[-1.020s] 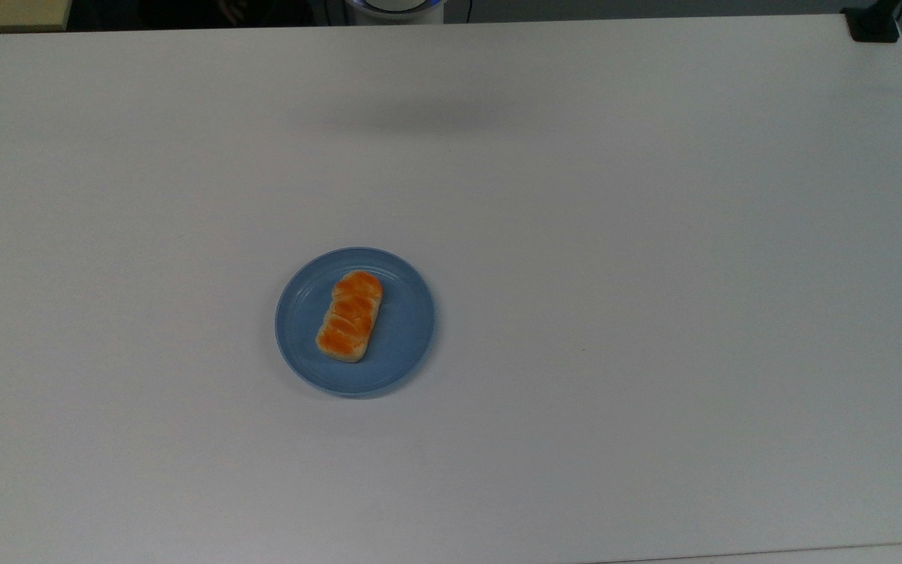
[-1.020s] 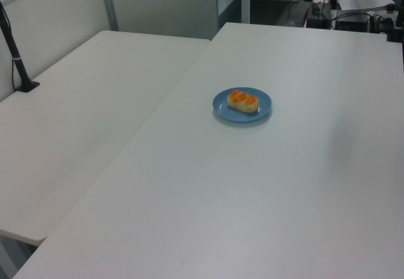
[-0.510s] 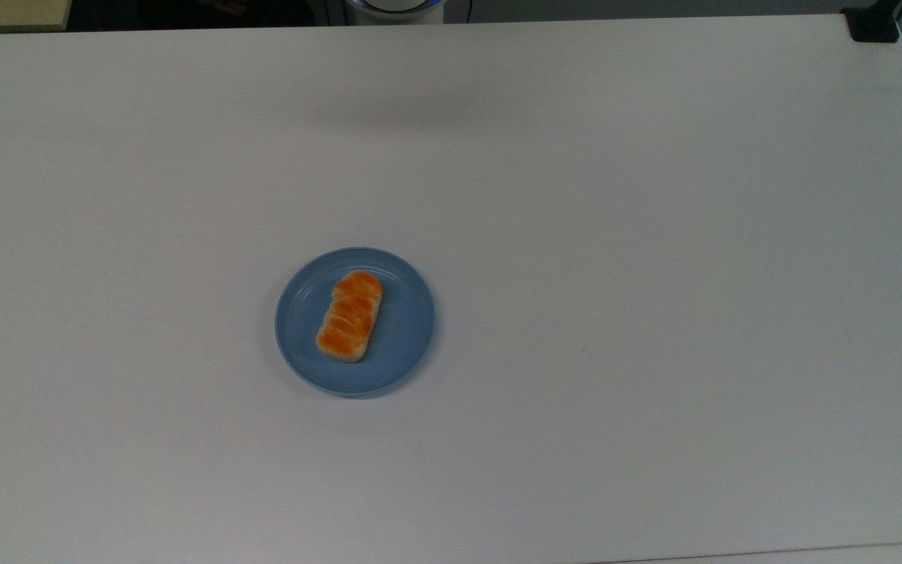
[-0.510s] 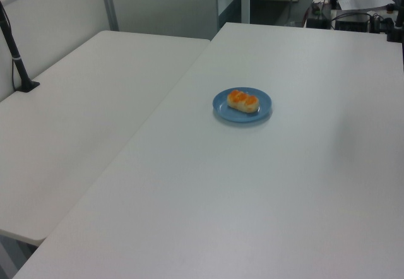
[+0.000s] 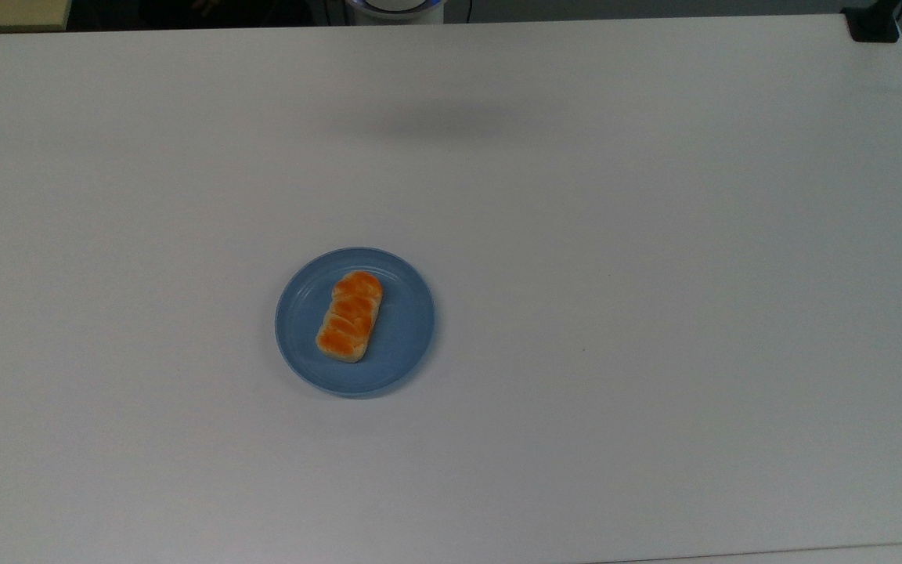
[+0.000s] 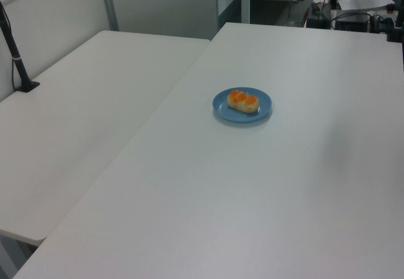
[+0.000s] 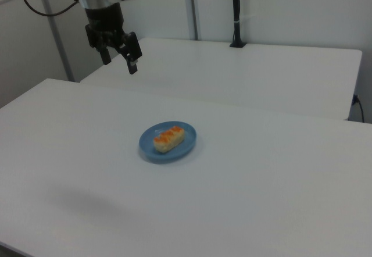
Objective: Put the bread on a plate
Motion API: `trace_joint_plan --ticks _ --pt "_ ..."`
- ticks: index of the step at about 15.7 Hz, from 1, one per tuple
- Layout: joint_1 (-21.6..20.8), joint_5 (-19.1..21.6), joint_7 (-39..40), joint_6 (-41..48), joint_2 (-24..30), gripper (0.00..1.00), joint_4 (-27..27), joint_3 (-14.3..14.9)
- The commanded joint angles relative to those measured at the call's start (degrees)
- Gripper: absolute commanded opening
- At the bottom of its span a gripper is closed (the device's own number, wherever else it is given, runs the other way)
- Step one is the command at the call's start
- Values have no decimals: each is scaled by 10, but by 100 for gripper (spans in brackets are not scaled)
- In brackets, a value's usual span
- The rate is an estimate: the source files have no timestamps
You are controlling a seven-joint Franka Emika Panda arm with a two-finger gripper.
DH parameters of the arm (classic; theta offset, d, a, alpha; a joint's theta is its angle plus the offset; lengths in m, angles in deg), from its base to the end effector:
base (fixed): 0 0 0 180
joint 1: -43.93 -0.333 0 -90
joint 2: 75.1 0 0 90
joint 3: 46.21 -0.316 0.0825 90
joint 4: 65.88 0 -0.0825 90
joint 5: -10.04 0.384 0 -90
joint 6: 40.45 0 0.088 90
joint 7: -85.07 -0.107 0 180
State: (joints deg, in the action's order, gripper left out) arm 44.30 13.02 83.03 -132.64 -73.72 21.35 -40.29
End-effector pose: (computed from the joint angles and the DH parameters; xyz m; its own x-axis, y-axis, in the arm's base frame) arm 0.5484 -0.0558 0.6644 0.9833 -0.1464 0.1082 -0.1407 -0.9883 -0.0582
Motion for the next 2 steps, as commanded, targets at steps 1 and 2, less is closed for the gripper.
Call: trace_joint_plan --ticks 1,2 --pt "-2 5 -16 -20 -2 100 12 -15" --pt "-1 5 -16 -21 -2 100 14 -16"
